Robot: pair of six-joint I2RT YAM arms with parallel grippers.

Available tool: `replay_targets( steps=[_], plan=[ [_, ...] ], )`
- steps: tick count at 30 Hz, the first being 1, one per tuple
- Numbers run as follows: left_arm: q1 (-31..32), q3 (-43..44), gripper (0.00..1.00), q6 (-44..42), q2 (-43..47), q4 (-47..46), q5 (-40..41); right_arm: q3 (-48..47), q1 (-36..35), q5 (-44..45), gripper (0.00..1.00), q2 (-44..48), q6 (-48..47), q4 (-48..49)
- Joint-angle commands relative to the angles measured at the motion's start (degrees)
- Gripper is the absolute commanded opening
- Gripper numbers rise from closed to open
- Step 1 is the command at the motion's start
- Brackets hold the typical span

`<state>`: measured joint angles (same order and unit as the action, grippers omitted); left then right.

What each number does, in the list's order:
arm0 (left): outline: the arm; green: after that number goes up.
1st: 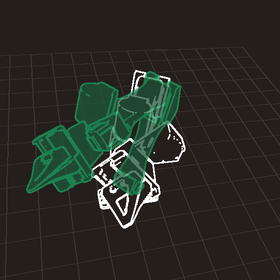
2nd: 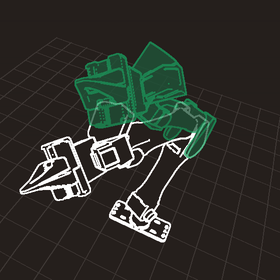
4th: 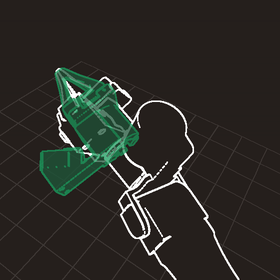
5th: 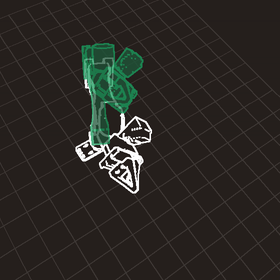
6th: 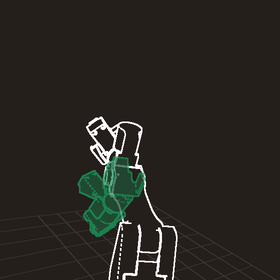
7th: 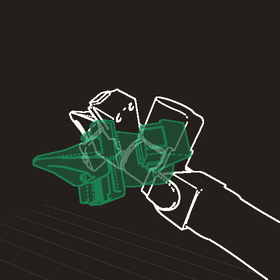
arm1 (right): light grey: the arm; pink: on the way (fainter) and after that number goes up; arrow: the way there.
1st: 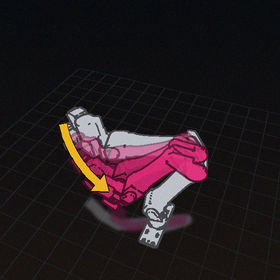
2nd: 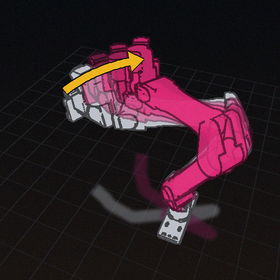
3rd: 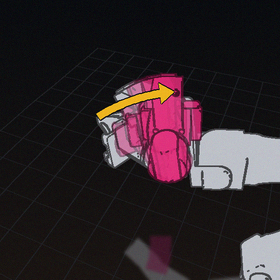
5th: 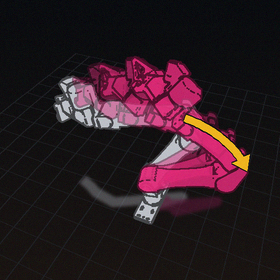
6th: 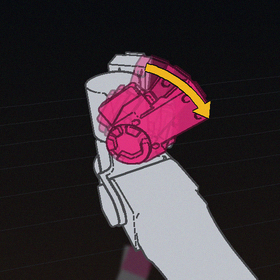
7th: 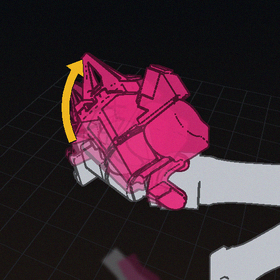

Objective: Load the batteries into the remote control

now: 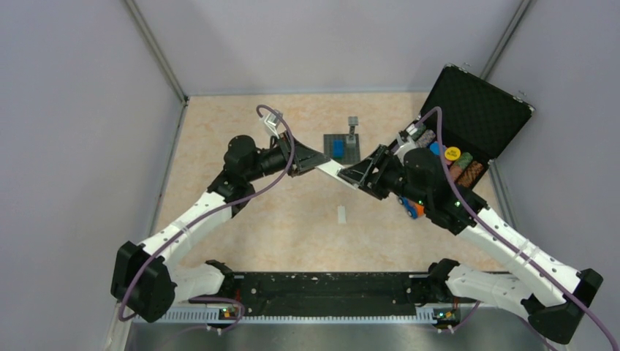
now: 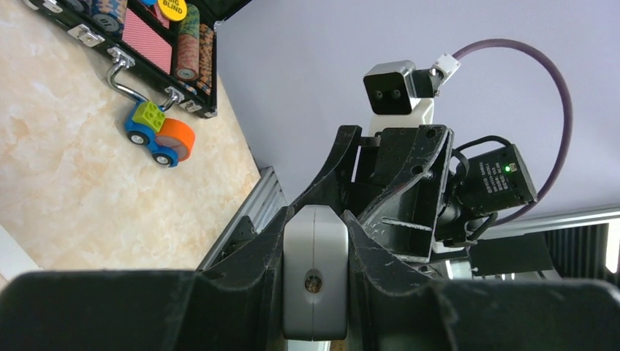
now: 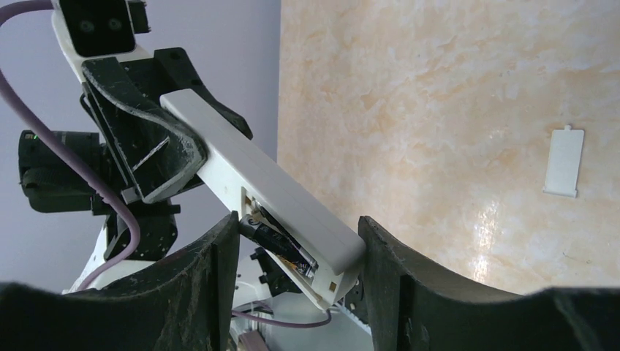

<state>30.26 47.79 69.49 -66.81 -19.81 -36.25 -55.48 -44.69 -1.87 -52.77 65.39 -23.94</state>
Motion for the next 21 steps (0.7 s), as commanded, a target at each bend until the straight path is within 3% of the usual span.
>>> replay_targets(
  steps=[1,21],
  plan=[
    [-0.60,2.66,0.00,7.01,-0.65,-9.52,-3.29,-0.23,-0.08,-5.95,0.45,0.29,-3.81,2.83],
    [-3.30,3.21,0.00,8.92,1.11,-11.49,-4.29,2.17,0.98,-9.84,0.41,1.02,-3.42,2.43]
  ],
)
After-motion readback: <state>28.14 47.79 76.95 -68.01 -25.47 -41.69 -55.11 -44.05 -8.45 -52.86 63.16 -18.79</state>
